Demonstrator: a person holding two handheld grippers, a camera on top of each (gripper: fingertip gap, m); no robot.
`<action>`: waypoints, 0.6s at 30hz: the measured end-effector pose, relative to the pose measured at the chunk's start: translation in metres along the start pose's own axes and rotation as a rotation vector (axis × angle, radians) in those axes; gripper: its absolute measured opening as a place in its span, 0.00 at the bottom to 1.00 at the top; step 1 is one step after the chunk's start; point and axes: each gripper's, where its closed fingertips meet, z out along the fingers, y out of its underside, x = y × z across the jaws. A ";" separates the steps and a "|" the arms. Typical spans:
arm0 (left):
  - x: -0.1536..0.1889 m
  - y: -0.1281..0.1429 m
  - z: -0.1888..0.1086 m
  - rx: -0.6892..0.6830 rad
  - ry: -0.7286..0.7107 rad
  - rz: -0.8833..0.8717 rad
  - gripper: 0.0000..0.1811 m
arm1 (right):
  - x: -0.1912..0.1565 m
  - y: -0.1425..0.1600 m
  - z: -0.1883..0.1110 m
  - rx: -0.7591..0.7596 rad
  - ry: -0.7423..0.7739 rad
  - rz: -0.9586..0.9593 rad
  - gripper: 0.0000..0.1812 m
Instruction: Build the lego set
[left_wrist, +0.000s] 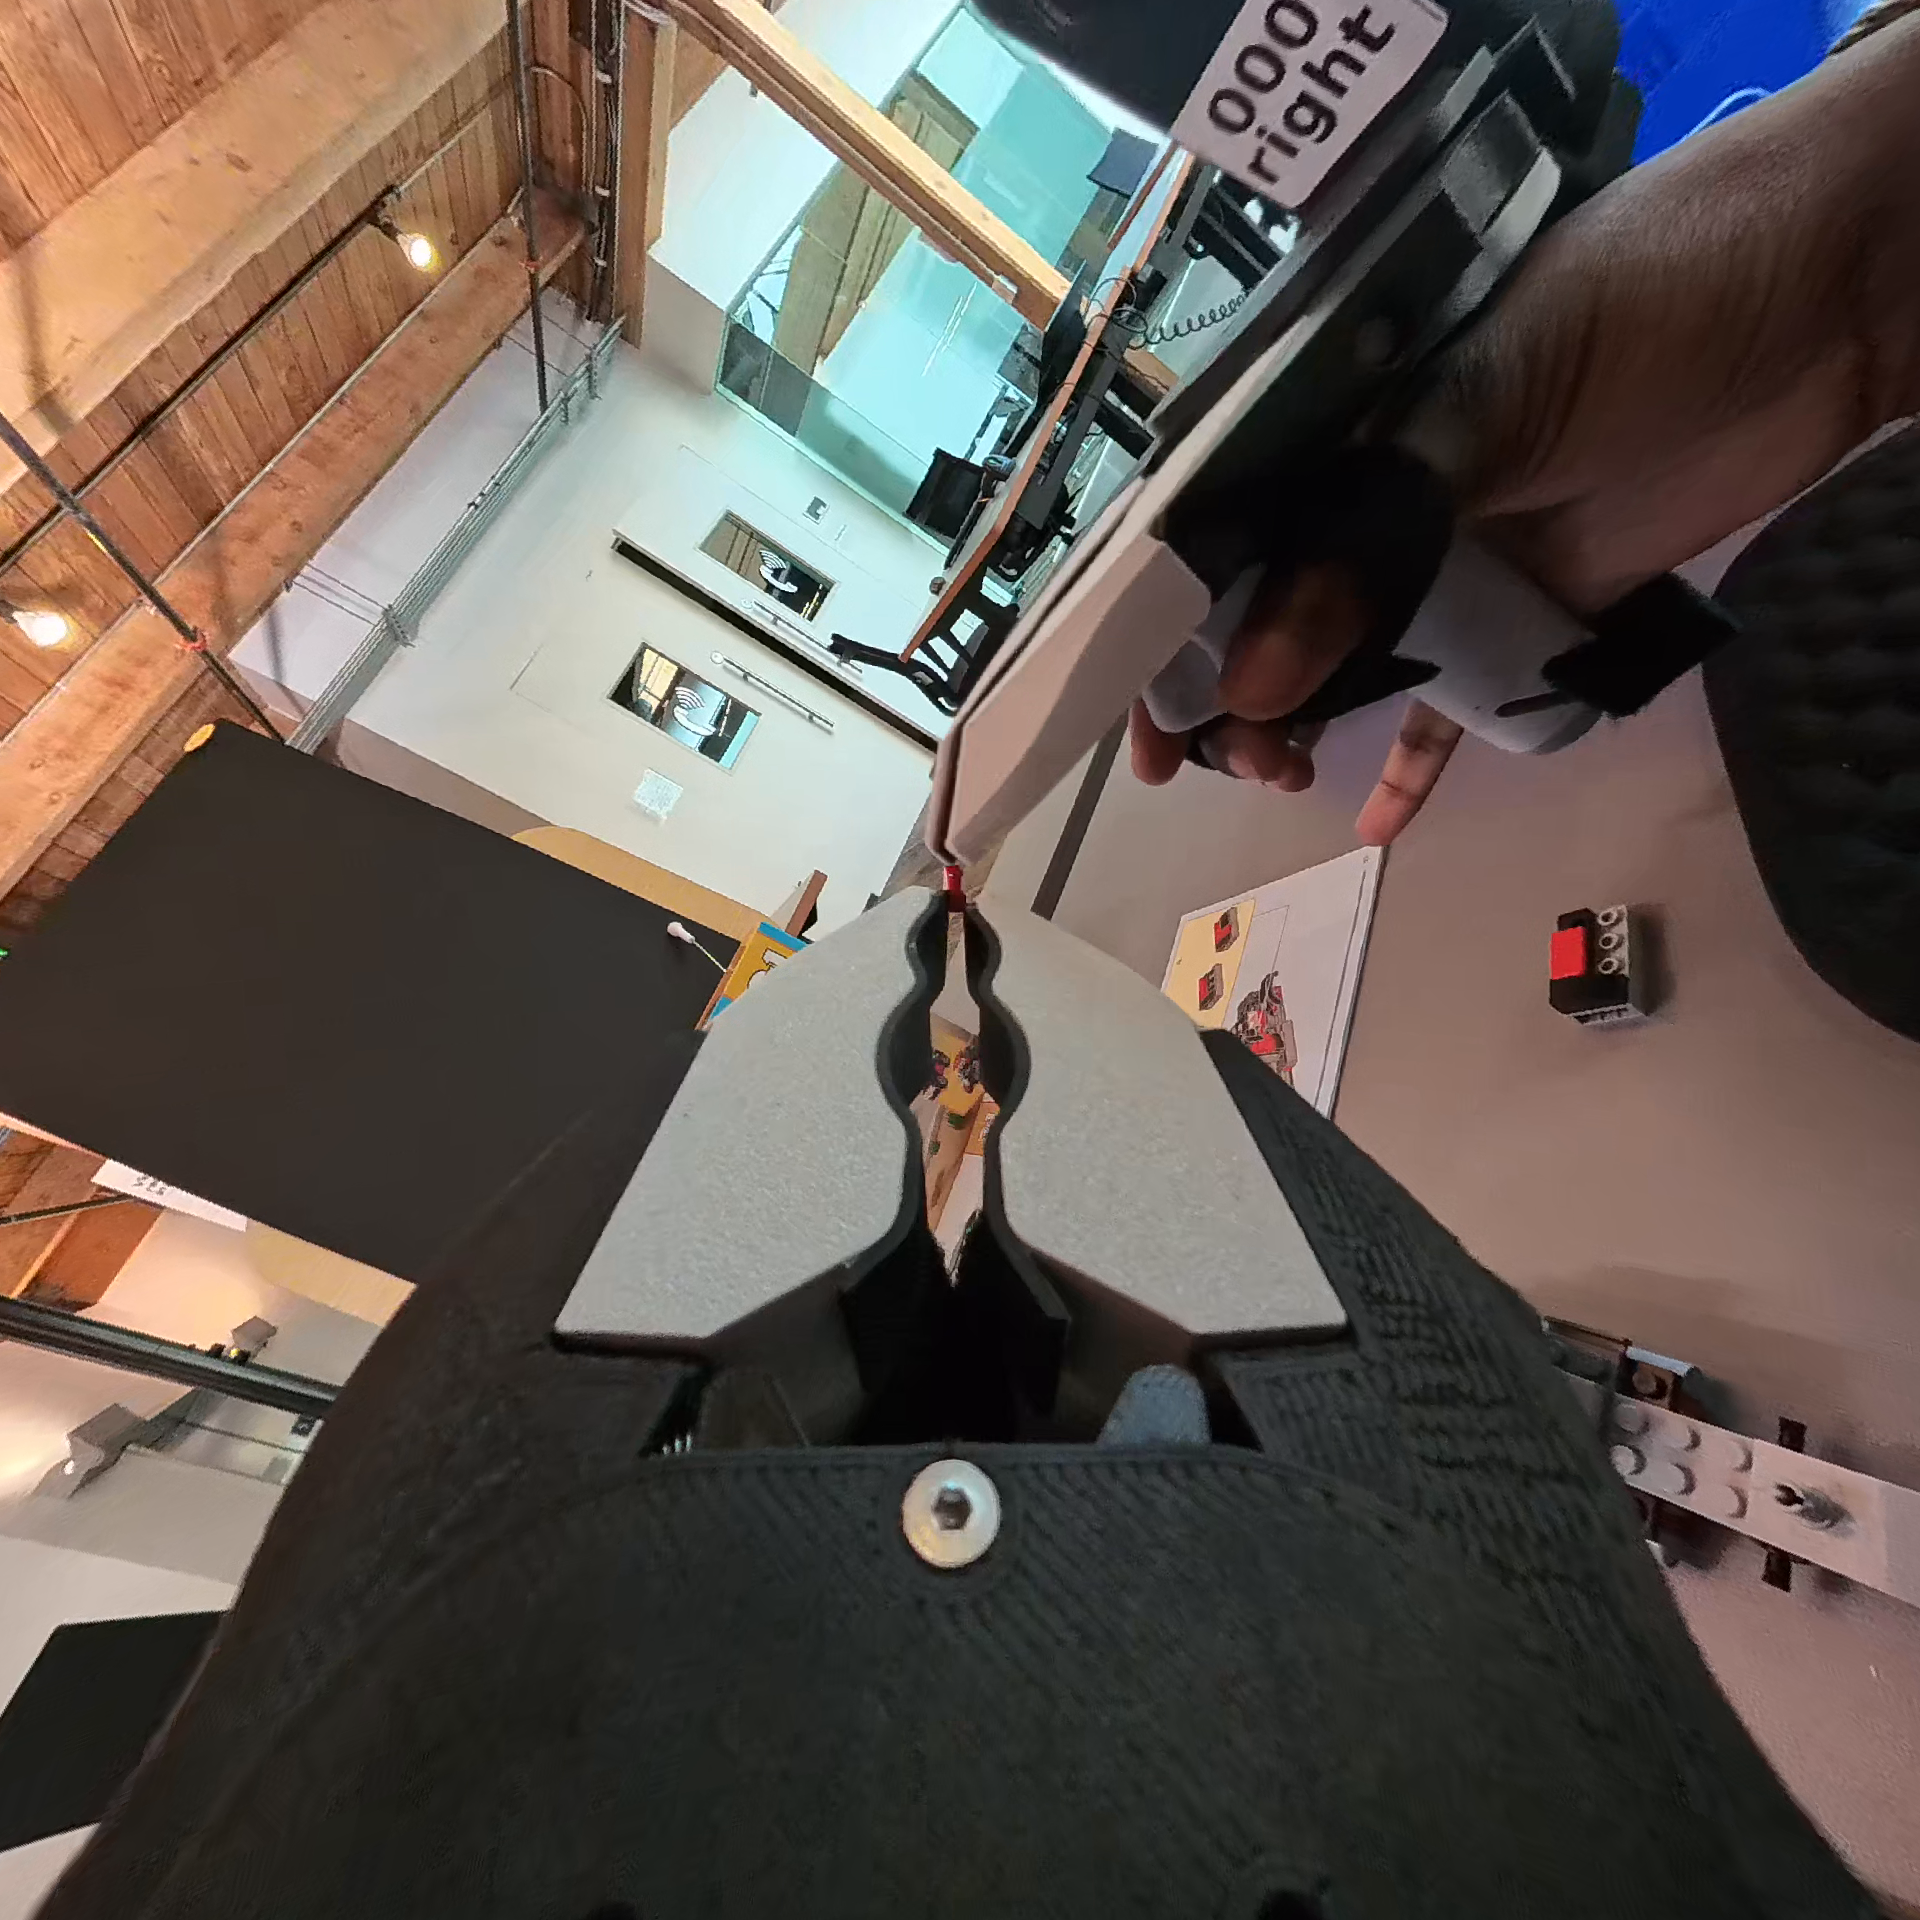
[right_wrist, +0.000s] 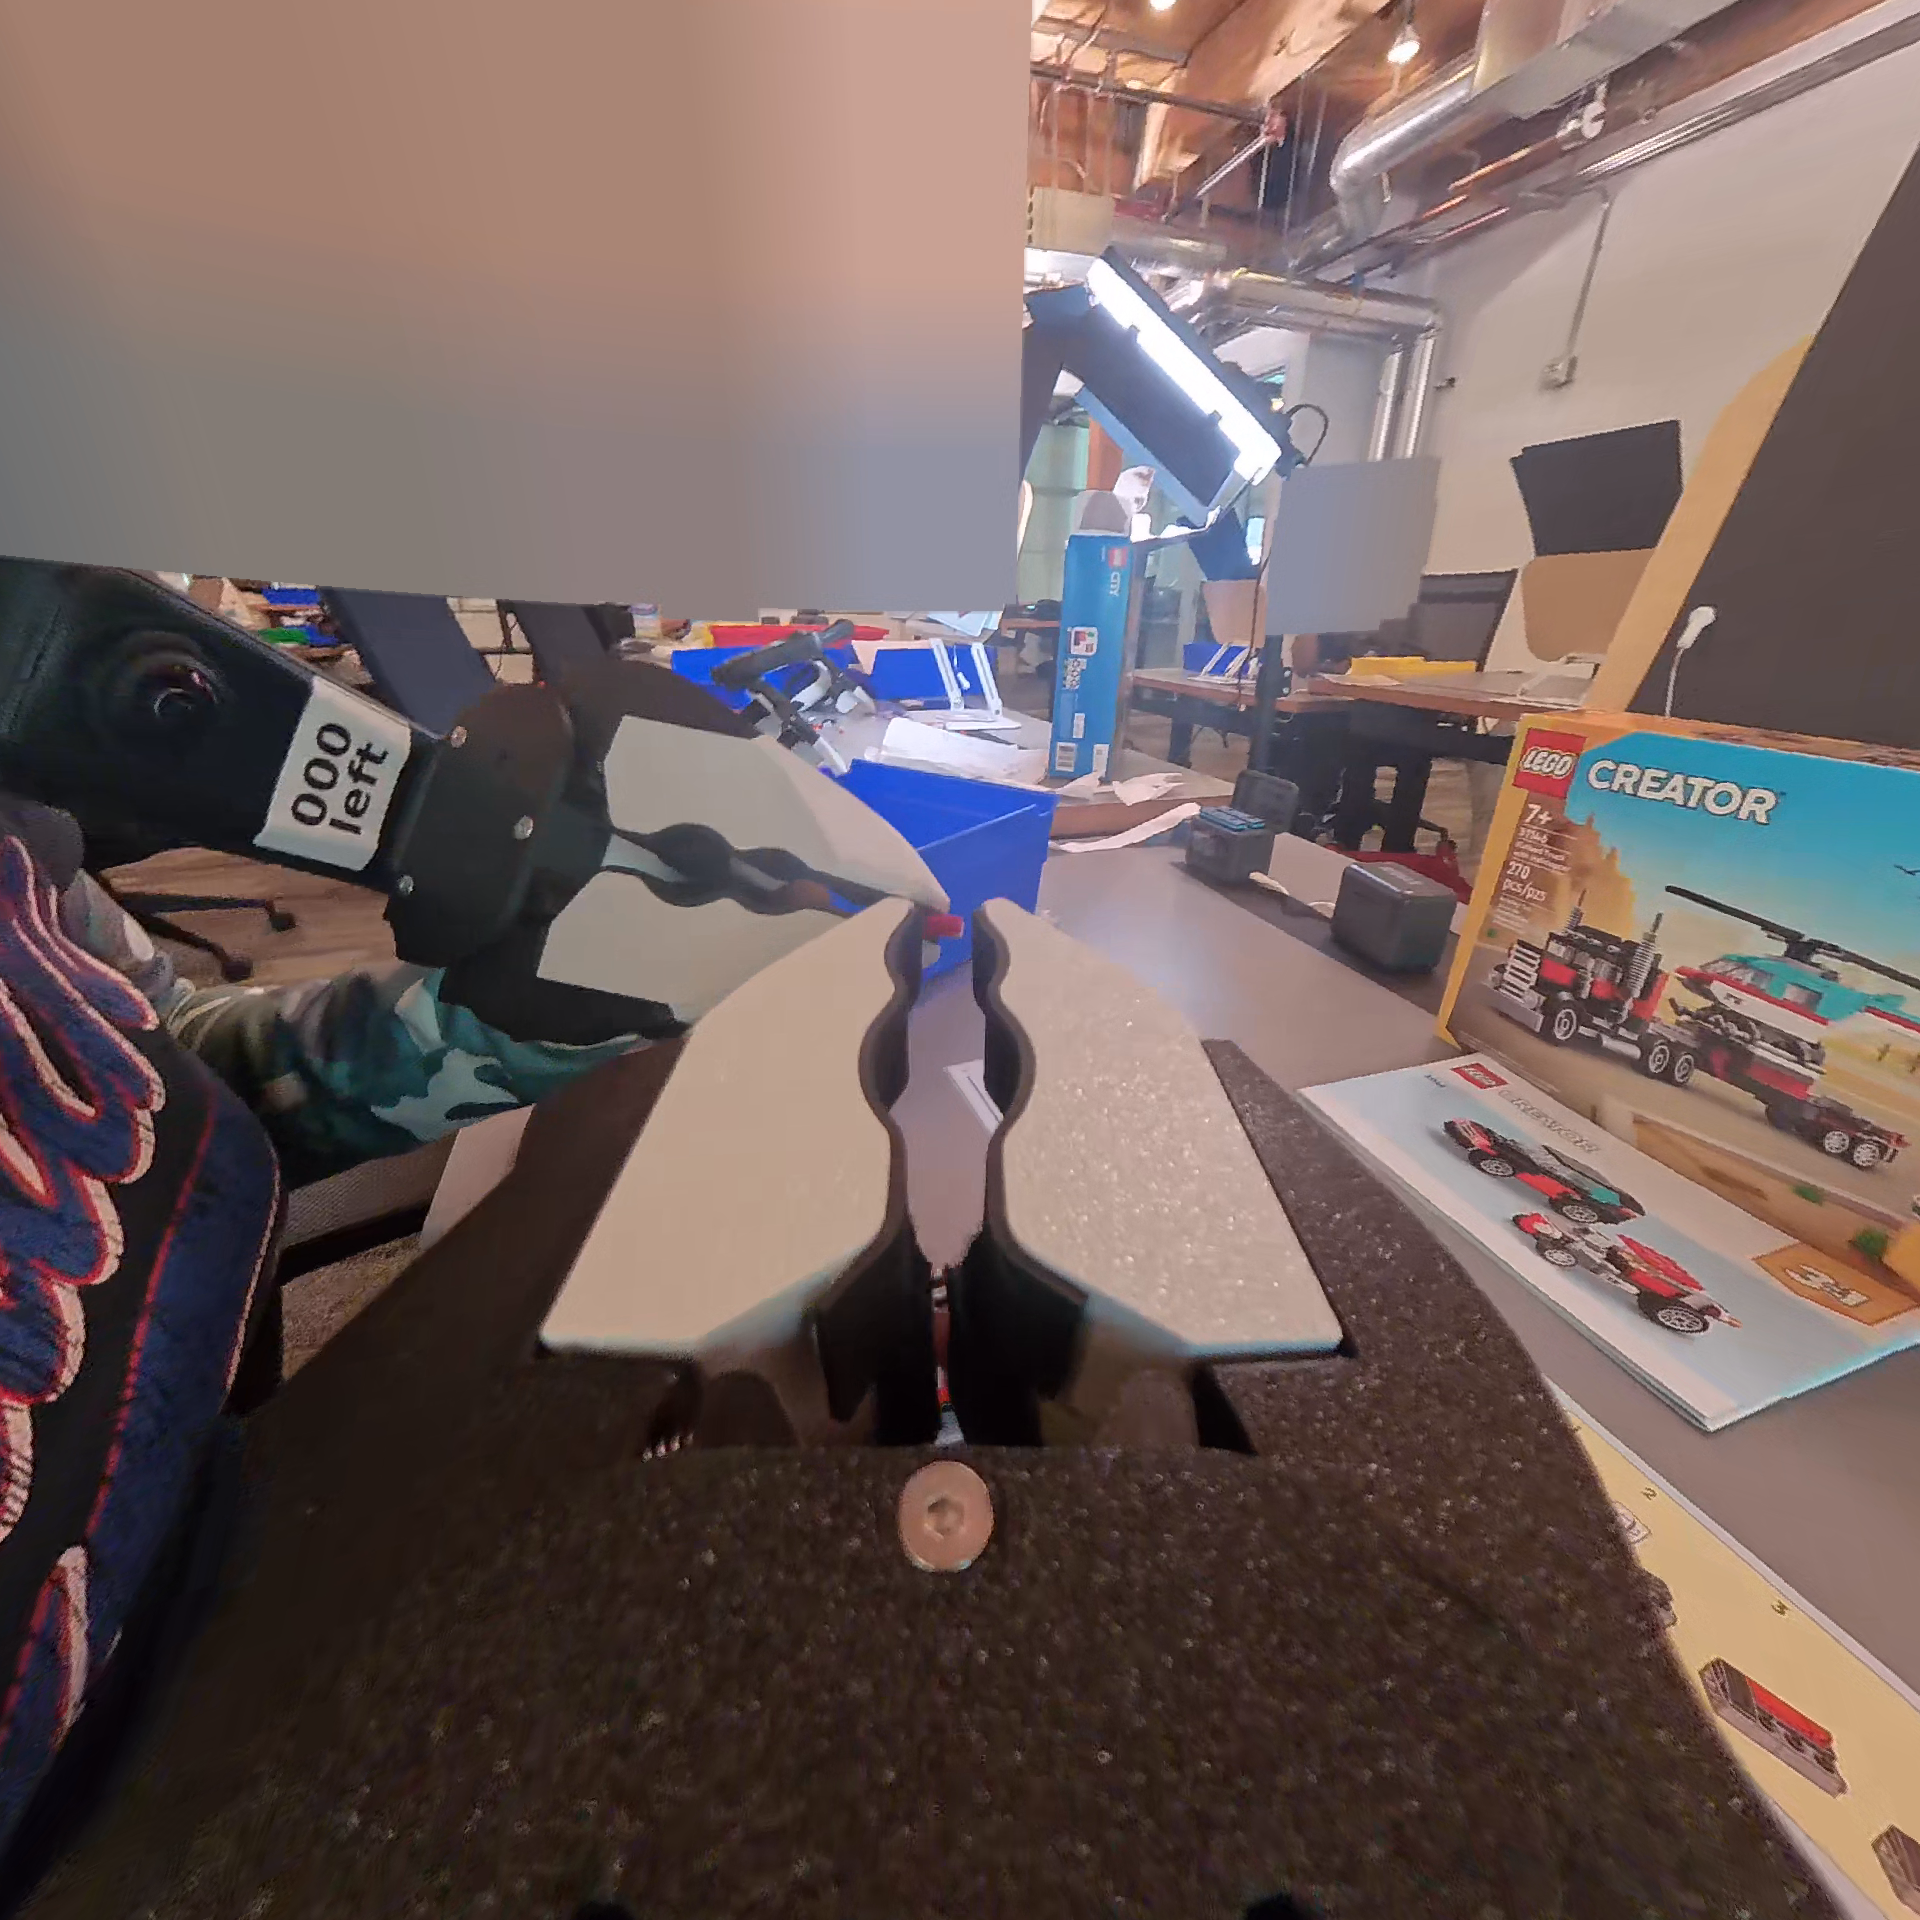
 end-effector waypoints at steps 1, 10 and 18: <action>0.000 0.000 0.000 0.000 0.002 0.005 0.02 | 0.000 0.001 0.000 -0.008 -0.007 -0.001 0.05; 0.003 -0.002 0.000 0.012 0.018 0.044 0.02 | -0.001 0.005 0.000 -0.034 -0.046 -0.026 0.02; 0.002 -0.010 -0.002 0.086 0.033 -0.034 0.05 | -0.005 -0.001 -0.005 0.019 -0.132 0.013 0.02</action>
